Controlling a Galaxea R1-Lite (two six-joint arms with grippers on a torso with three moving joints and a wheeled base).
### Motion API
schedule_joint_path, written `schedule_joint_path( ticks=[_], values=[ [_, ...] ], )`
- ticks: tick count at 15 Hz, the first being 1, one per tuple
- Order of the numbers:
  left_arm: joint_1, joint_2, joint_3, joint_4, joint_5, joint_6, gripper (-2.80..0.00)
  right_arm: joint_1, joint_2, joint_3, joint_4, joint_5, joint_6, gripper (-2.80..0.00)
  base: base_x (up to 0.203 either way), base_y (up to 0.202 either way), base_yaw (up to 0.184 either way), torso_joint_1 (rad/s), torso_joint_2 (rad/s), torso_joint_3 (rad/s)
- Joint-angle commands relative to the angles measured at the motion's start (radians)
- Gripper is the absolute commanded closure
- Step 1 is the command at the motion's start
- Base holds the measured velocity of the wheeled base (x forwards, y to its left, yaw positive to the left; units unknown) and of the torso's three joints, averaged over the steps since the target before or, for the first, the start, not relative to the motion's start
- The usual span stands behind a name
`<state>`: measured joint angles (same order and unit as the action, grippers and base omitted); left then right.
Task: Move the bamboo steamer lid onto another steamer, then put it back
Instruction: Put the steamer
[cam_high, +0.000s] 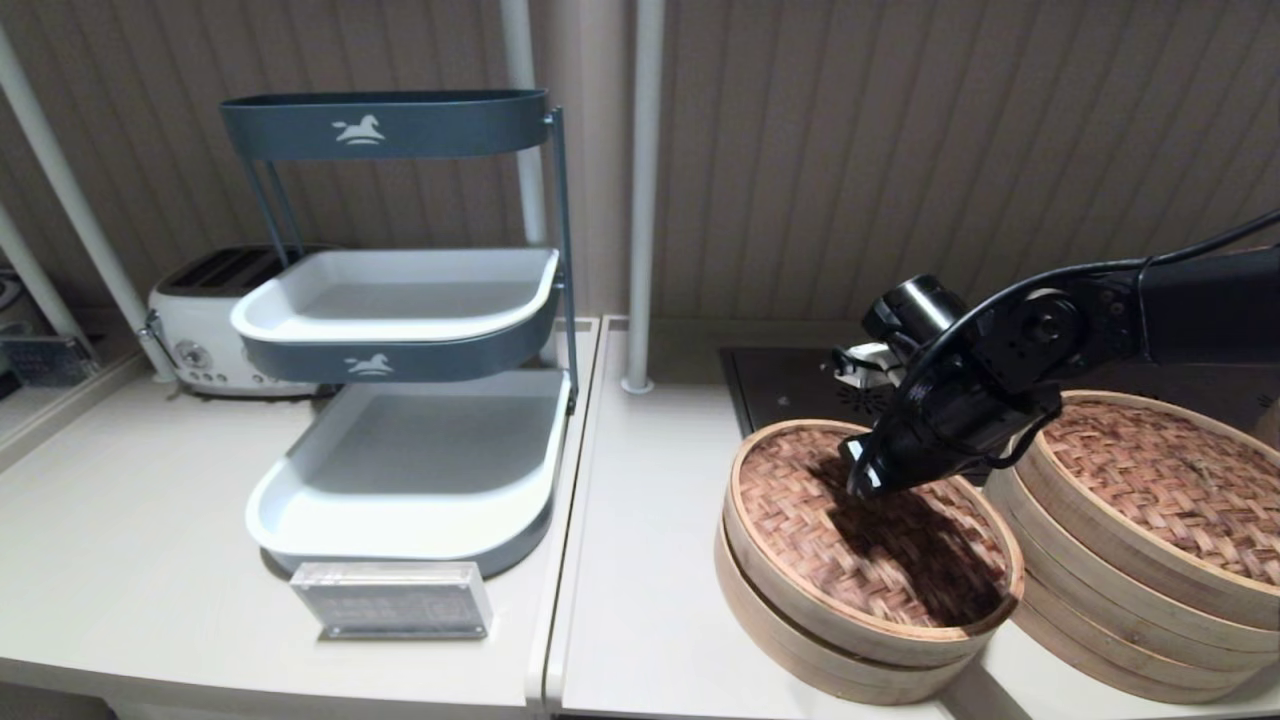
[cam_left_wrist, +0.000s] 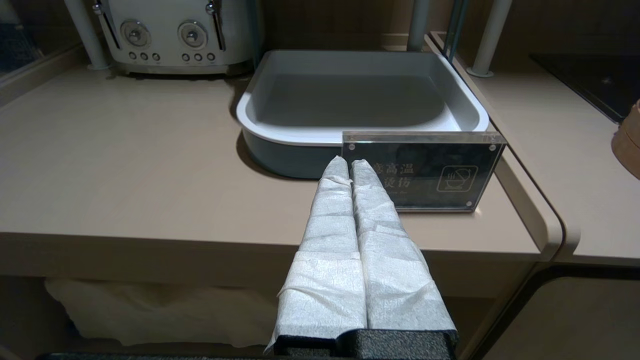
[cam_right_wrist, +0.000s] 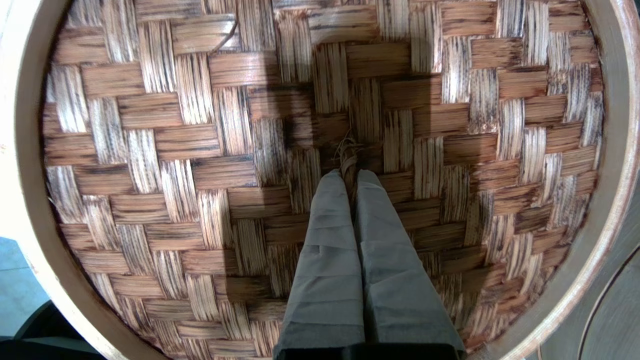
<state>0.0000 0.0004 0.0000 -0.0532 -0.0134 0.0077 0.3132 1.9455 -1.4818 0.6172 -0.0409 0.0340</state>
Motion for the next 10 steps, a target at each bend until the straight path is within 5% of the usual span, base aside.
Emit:
schedule_joint_path(
  ticks=[1, 10],
  values=[
    [0.0, -0.002, 0.028, 0.0, 0.0, 0.0, 0.0, 0.004, 0.001, 0.006, 0.004, -0.001, 0.0, 0.0, 0.0, 0.0, 0.0, 0.0, 0.0, 0.0],
    [0.0, -0.002, 0.028, 0.0, 0.0, 0.0, 0.0, 0.023, 0.035, -0.015, -0.014, -0.005, 0.001, 0.0, 0.0, 0.0, 0.0, 0.0, 0.0, 0.0]
  ],
)
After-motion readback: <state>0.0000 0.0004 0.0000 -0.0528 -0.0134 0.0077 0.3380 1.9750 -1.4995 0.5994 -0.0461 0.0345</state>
